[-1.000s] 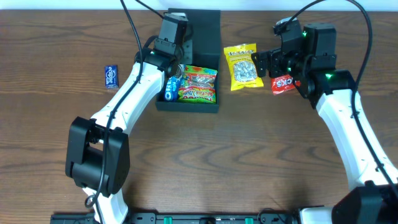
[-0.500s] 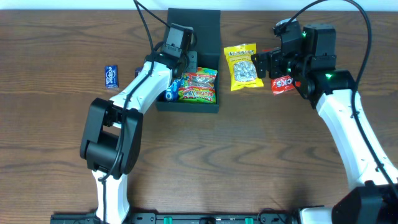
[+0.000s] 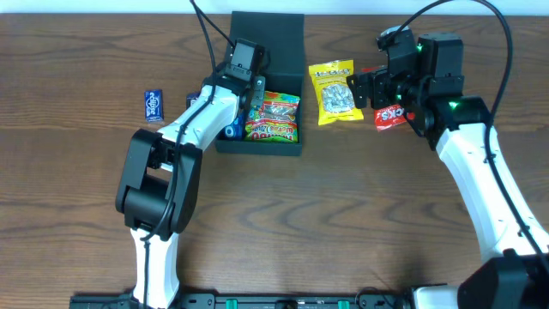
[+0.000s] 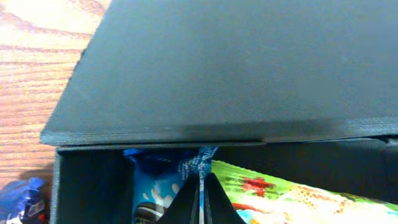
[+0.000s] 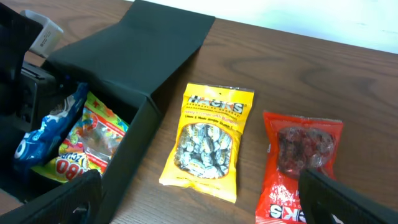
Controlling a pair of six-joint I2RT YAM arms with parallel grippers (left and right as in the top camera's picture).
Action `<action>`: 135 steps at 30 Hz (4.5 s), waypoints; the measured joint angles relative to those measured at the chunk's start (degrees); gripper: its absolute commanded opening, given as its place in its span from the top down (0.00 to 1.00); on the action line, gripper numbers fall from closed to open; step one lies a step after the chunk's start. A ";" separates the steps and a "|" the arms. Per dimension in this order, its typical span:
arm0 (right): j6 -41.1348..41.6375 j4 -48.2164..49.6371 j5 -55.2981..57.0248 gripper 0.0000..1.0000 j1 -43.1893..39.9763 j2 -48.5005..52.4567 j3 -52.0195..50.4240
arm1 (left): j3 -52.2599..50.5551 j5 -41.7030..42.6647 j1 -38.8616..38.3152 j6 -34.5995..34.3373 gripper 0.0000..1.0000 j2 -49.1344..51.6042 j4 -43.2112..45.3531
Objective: Pack container
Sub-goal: 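Grasp the yellow Hacks bag with the right gripper, then place the yellow Hacks bag into the box and release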
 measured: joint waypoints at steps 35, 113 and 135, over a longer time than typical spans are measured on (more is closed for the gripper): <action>6.54 21.53 7.41 0.25 6.99 29.38 0.00 | 0.81 3.37 11.41 1.70 0.94 -18.49 -9.62; -49.68 30.84 -6.03 0.01 18.34 28.96 0.31 | 0.81 7.67 26.14 2.56 0.05 -18.51 -10.93; -12.07 29.79 -15.34 0.98 18.56 9.40 0.37 | 0.81 7.67 26.14 2.54 0.05 -18.51 -10.91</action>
